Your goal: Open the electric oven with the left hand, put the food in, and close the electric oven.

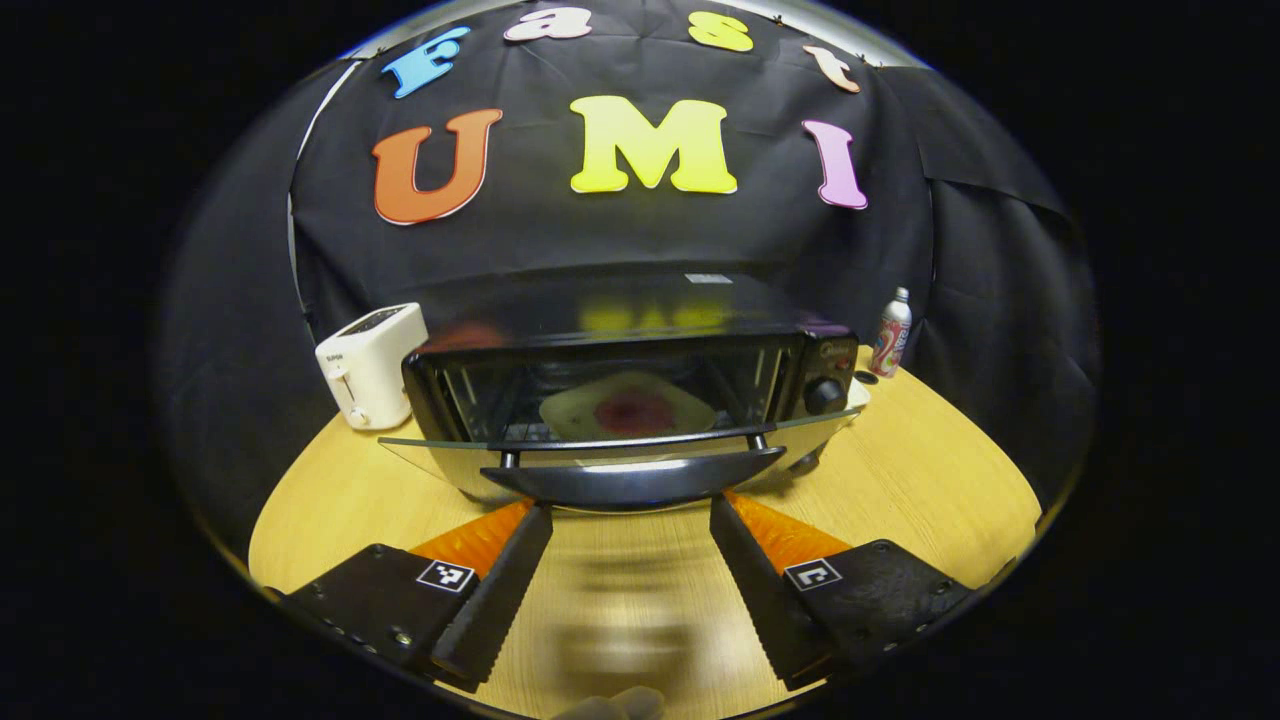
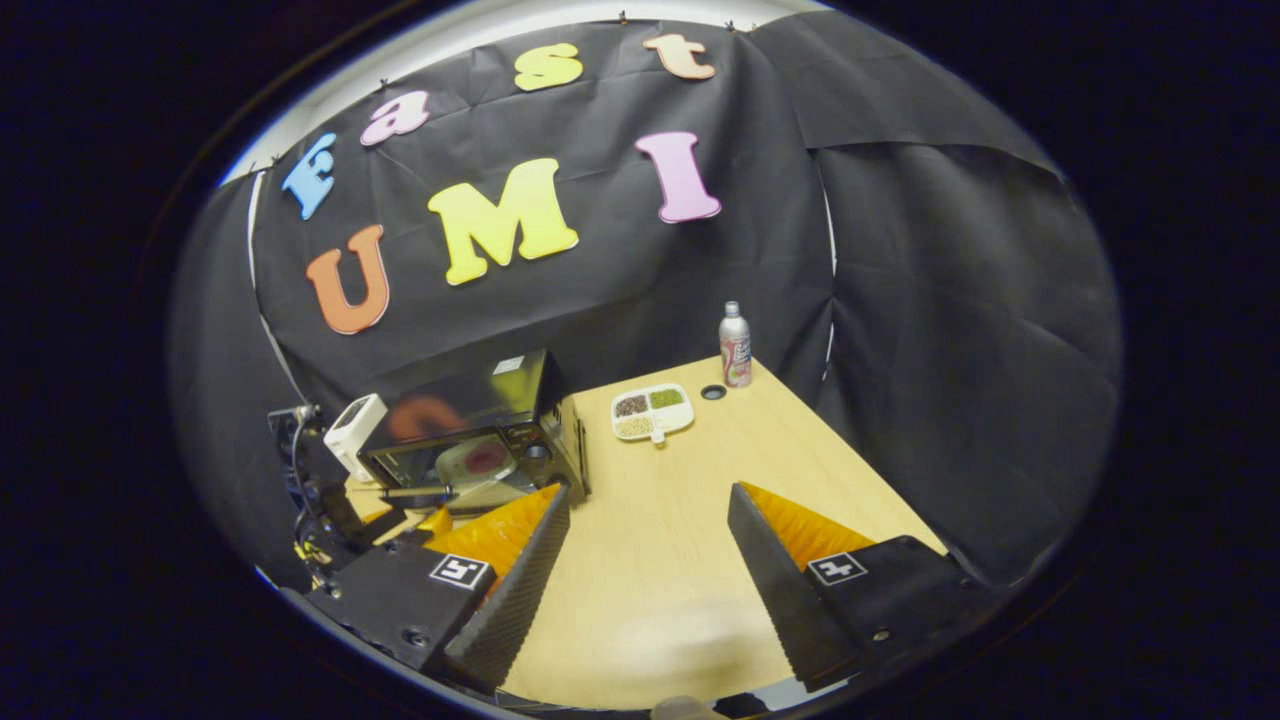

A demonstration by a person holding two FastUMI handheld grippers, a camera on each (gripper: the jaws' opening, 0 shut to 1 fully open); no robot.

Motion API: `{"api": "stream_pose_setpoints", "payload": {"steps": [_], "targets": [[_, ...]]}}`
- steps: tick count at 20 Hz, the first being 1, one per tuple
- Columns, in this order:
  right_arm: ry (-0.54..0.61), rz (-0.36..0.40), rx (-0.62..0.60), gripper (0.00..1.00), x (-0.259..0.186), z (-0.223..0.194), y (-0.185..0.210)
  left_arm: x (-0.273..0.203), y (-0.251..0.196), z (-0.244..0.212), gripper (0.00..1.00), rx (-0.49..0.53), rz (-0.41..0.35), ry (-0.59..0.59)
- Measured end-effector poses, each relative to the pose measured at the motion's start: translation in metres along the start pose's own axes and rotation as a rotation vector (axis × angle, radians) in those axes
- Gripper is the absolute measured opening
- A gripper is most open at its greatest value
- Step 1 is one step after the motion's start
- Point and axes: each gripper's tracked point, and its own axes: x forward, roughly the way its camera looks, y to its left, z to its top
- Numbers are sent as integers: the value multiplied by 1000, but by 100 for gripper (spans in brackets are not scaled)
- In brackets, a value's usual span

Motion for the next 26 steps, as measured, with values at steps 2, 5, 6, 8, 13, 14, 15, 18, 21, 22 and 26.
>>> {"api": "stream_pose_setpoints", "payload": {"steps": [2, 5, 6, 8, 13, 14, 15, 18, 21, 22, 26], "targets": [[-7, -1, -15, 95, 0, 3, 0, 4, -1, 9, 96, -9, -2, -15], [-14, 2, -25, 95, 0, 7, 3, 2, -2, 3, 96, -11, -7, -2], [-16, 3, -25, 95, 0, 7, 3, 1, -3, 2, 96, -9, -8, 0], [-12, 5, -25, 95, -1, 6, 4, 0, -5, 0, 96, -10, -11, 2], [-3, 5, -23, 95, -6, 2, 5, -3, -7, -1, 96, -16, -16, 4], [-1, 12, -22, 95, -6, 1, 7, -4, -6, -1, 96, -18, -14, 0], [0, 11, -22, 100, -6, 0, 7, -5, -7, -1, 96, -18, -16, -1], [-3, 6, -31, 100, -13, -1, 7, -15, -6, 3, 96, -20, -10, -16], [-60, -3, -63, 95, -26, 20, 10, -46, -8, 29, 96, -26, -31, -73], [-94, -8, -85, 94, -33, 30, 10, -63, -8, 46, 96, -30, -39, -111], [-234, 10, -193, 100, -69, 77, 14, -138, -5, 106, 96, -38, -32, -278]]}}
